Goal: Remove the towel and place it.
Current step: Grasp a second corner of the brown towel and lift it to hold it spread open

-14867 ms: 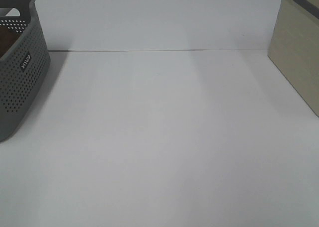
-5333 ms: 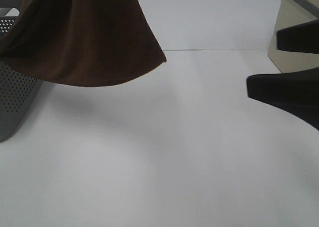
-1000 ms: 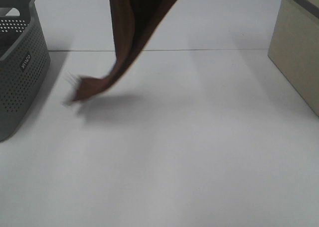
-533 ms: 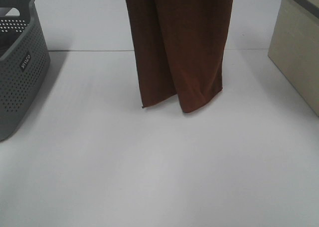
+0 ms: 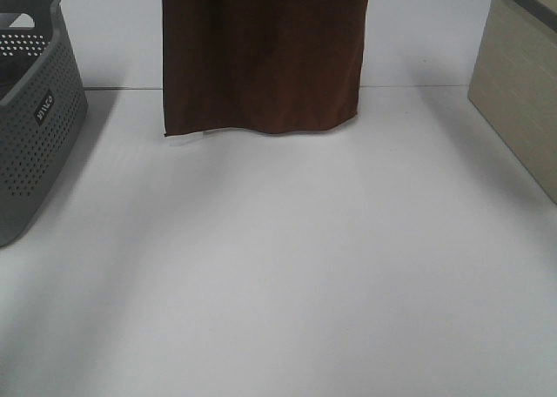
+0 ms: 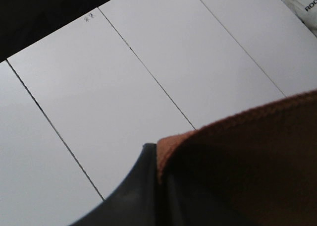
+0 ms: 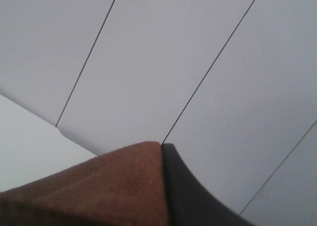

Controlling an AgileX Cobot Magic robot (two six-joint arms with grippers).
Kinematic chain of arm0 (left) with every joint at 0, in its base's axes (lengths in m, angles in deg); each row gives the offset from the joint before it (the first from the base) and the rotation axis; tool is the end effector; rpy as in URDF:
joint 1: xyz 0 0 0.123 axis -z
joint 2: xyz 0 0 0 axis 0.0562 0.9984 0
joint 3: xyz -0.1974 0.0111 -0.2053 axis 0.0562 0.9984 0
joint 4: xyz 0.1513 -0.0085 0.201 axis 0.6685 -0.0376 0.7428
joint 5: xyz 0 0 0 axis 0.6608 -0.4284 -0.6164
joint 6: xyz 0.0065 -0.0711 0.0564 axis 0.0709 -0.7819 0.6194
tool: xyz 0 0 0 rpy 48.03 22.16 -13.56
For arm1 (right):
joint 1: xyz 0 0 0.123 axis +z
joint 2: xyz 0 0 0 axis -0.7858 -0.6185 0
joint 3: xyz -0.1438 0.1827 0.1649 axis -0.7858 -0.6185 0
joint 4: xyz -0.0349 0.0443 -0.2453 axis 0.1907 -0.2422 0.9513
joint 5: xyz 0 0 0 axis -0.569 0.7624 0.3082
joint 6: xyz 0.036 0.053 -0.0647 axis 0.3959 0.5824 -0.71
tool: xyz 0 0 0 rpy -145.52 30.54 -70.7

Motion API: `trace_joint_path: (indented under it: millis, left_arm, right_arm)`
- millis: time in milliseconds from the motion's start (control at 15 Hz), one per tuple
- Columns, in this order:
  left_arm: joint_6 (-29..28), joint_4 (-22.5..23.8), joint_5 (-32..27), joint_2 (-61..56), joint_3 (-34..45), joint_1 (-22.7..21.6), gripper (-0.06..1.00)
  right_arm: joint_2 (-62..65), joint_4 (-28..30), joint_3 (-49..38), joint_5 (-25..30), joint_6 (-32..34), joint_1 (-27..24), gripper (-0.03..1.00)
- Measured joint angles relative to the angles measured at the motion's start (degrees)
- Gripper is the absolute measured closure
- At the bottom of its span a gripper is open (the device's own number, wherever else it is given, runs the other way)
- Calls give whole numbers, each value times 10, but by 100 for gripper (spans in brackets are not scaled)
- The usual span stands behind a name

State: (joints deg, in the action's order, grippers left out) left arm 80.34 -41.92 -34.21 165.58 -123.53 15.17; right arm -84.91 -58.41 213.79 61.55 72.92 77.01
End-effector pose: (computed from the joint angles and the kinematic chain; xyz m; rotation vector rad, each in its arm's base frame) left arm 0.4386 -0.1619 0.4598 0.6399 0.9004 0.1929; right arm 0.4222 0.1820 0.4855 -0.5205 1.4098 -0.1312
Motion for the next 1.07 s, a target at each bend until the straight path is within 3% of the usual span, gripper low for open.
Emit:
trace_joint_path:
  millis: [133, 267, 600, 733, 1067]
  left_arm:
    - [-1, -14, 34, 30, -17, -14, 94]
    - [-2, -38, 45, 127, -130, -38, 94]
    - [-9, -45, 11, 282, -387, -45, 94]
    - [-9, -45, 10, 303, -429, -45, 94]
    - [-10, -44, 9, 303, -435, -45, 94]
  right_arm:
    - [-21, 0, 10, -29, 18, -11, 96]
    - [-61, 0, 33, -78, 28, -15, 96]
    - [-103, -5, 63, -107, 31, -39, 96]
    - [-103, -14, 63, -108, 31, -49, 96]
    - [-103, -15, 65, -111, 31, -50, 96]
